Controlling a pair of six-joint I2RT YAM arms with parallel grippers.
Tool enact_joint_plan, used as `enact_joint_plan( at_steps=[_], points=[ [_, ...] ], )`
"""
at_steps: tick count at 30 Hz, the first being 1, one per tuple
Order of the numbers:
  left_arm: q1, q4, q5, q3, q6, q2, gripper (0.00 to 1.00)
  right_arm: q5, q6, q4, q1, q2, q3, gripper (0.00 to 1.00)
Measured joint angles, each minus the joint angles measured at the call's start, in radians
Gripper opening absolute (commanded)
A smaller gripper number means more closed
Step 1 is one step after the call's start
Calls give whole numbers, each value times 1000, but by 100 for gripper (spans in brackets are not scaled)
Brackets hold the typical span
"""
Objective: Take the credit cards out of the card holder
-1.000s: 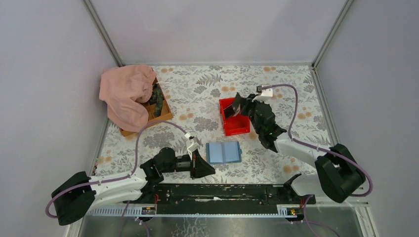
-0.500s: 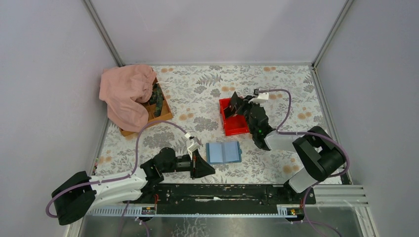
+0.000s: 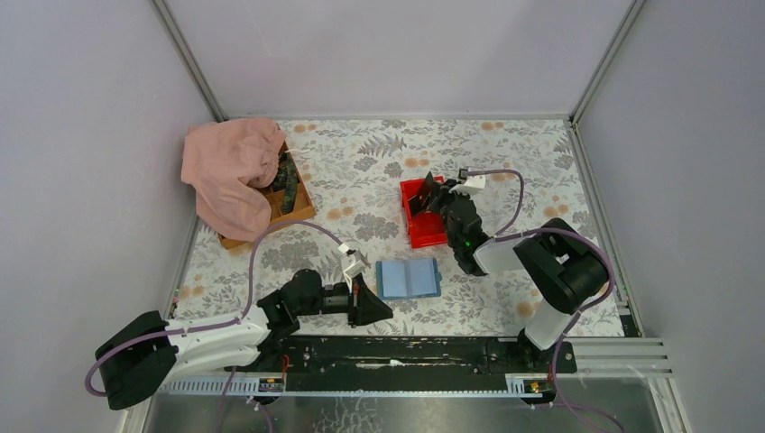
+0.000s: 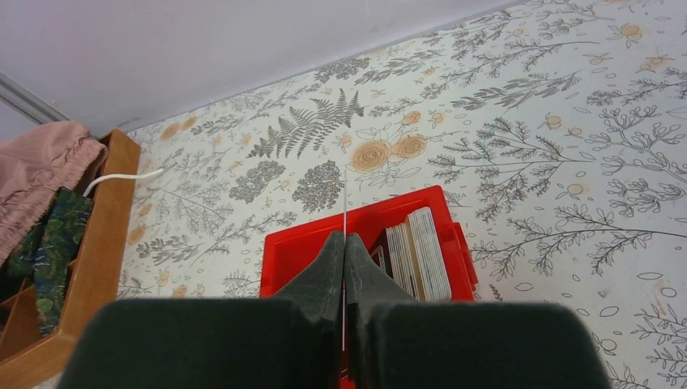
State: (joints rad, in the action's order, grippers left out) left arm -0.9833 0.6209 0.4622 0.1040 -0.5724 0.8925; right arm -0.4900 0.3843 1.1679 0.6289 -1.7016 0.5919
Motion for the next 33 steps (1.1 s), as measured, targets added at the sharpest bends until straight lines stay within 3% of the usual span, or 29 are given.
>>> enact_joint_plan(
  at_steps=[9, 11, 13, 18, 23, 25, 30, 33],
  points=[
    [0, 0, 1, 0, 0, 10, 20, -23, -3, 14, 14, -43, 0, 0],
    [0, 0, 1, 0, 0, 10, 20, -24, -5, 16, 17, -51, 0, 18],
    [0, 0, 1, 0, 0, 10, 20, -26, -10, 17, 21, -54, 0, 27],
    [0, 0, 1, 0, 0, 11, 20, -33, -25, 19, 27, -56, 3, 39],
    [0, 0, 1, 0, 1, 18, 20, -35, -40, 20, 30, -55, 10, 41],
    [0, 0, 1, 0, 2, 23, 20, -41, -49, 19, 32, -51, 10, 37],
    [0, 0, 1, 0, 2, 25, 20, -59, -73, -71, 45, 72, -2, 2],
    [0, 0, 1, 0, 2, 25, 20, -73, -74, -134, 56, 172, -16, 0]
  ],
)
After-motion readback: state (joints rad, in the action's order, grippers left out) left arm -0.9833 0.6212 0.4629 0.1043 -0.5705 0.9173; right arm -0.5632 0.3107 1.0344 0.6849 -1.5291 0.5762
